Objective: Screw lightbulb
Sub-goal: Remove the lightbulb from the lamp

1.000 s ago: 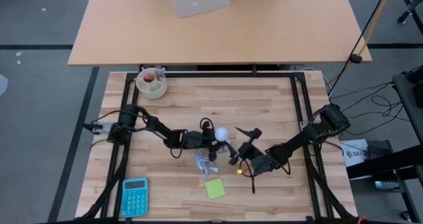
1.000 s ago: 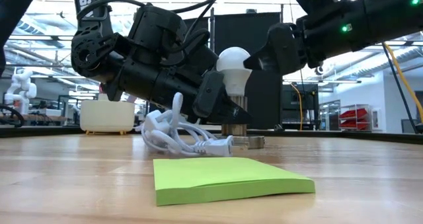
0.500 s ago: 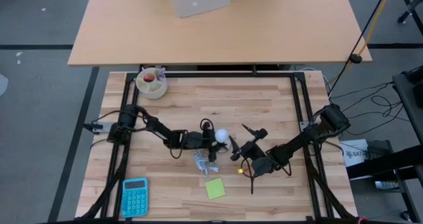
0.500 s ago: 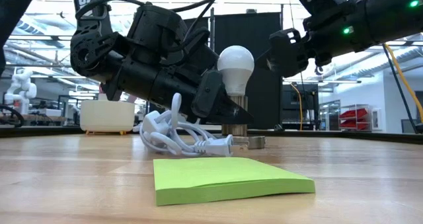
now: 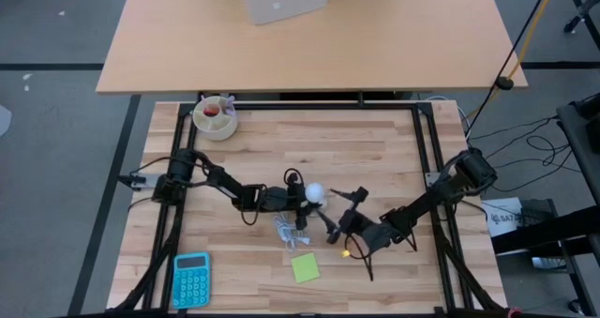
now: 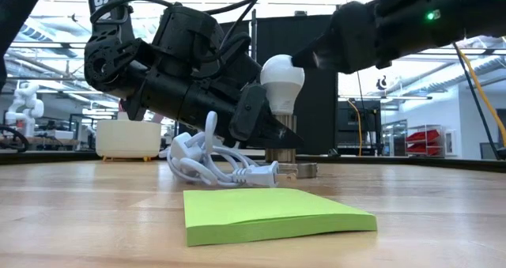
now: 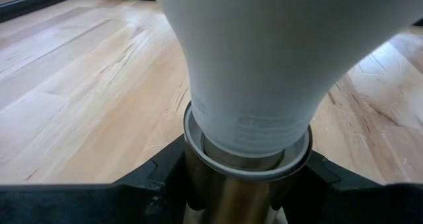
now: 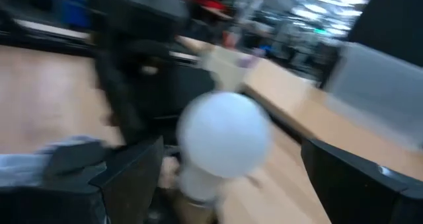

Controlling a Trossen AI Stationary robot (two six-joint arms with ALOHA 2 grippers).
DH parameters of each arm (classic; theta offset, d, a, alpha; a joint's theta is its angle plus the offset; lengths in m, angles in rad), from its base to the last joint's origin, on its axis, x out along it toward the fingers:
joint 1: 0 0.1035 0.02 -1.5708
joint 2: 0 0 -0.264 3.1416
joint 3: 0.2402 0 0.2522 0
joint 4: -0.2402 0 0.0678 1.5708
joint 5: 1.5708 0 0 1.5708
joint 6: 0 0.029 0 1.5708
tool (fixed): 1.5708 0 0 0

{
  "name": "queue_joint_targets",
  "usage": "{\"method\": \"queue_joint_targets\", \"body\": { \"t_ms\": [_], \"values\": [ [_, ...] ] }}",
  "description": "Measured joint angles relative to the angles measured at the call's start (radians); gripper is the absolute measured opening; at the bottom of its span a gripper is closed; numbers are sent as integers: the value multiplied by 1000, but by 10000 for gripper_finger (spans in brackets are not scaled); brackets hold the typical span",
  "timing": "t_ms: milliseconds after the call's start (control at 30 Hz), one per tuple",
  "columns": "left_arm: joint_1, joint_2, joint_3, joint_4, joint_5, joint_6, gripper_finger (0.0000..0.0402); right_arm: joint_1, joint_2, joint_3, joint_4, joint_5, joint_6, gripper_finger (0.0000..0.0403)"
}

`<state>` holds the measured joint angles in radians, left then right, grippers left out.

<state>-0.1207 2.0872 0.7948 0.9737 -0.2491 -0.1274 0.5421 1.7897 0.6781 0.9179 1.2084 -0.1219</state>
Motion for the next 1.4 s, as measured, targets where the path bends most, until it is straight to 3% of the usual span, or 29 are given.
{"method": "queue_joint_targets", "body": {
  "t_ms": [100,467,900,1000,1100,1333,1400],
  "values": [
    [0,0,0,0,0,-1,181,-23,0,5,-9,-93,20,352],
    [0,0,0,1,-6,-2,181,-77,0,18,-53,-98,31,352],
    [0,0,0,2,-6,-1,181,5,0,17,-85,216,24,352],
    [0,0,0,2,-6,-1,181,26,0,17,-81,237,24,352],
    [0,0,0,2,-6,-1,181,42,0,17,-67,160,30,352],
    [0,0,0,4,-6,-1,181,-4,0,17,-52,-209,100,352],
    [0,0,0,4,-6,-2,181,-22,0,17,-63,-217,116,352]
  ]
}}
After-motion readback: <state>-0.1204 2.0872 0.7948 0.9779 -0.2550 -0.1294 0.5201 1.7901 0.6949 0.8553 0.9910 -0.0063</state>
